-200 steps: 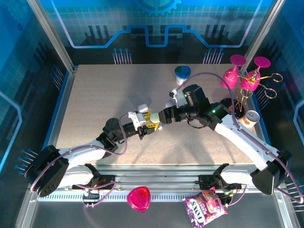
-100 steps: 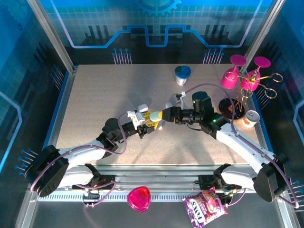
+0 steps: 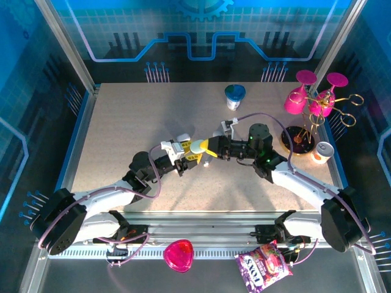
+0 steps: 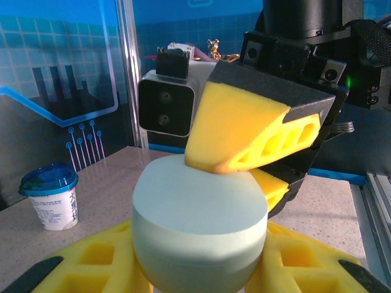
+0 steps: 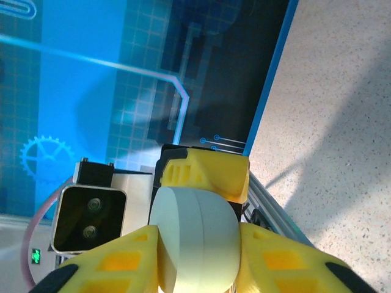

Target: Insert wireless bluetooth earbuds into charging case

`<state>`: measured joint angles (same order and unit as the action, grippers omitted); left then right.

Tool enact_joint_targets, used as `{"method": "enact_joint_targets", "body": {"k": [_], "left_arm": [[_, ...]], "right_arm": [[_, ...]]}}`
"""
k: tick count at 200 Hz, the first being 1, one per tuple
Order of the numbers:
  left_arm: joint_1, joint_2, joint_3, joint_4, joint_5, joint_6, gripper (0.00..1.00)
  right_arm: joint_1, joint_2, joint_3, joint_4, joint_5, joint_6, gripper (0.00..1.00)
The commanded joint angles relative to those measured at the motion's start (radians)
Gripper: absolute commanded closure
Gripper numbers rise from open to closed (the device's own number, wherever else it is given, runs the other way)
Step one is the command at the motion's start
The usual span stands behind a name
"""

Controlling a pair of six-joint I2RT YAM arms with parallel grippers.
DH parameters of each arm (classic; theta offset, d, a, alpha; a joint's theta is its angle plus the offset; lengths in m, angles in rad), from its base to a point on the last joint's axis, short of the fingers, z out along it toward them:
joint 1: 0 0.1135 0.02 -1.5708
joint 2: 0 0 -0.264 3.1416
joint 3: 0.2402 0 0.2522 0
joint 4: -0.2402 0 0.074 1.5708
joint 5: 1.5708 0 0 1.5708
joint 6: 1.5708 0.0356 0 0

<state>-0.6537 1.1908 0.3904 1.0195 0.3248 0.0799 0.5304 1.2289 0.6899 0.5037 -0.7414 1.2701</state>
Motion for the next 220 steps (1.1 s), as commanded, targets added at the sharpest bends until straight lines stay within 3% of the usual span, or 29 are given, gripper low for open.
{"method": "enact_joint_targets", "body": {"k": [1, 18, 37, 58, 70, 98, 127, 173, 220], "left_arm": [[-0.017, -0.016, 0.024, 0.071, 0.037, 0.019, 0.62], [-0.016, -0.022, 0.016, 0.05, 0.025, 0.036, 0.42], [-0.016, -0.032, 0.001, 0.013, 0.003, 0.054, 0.27], [-0.016, -0.044, -0.026, -0.021, -0.043, 0.062, 0.07], [-0.016, -0.052, -0.053, -0.024, -0.081, 0.061, 0.01], [-0.015, -0.088, -0.092, -0.115, -0.181, 0.05, 0.01], [-0.012, -0.137, -0.099, -0.267, -0.314, 0.022, 0.01], [0.019, -0.177, -0.098, -0.388, -0.354, -0.026, 0.01], [0.066, -0.172, -0.077, -0.442, -0.322, -0.085, 0.01]], "right_arm": [[0.011, 0.014, -0.02, 0.053, -0.015, 0.038, 0.79], [-0.006, 0.009, -0.031, 0.049, -0.003, 0.032, 0.79], [-0.045, -0.001, -0.026, 0.01, 0.011, -0.016, 0.8], [-0.106, 0.007, 0.016, -0.114, 0.038, -0.132, 0.81], [-0.133, 0.031, 0.065, -0.208, 0.067, -0.225, 0.81], [-0.153, 0.143, 0.236, -0.513, 0.257, -0.51, 0.8], [-0.156, 0.306, 0.376, -0.593, 0.413, -0.652, 0.79], [-0.134, 0.592, 0.583, -0.565, 0.591, -0.699, 0.79], [-0.1, 0.851, 0.768, -0.544, 0.656, -0.646, 0.79]]}}
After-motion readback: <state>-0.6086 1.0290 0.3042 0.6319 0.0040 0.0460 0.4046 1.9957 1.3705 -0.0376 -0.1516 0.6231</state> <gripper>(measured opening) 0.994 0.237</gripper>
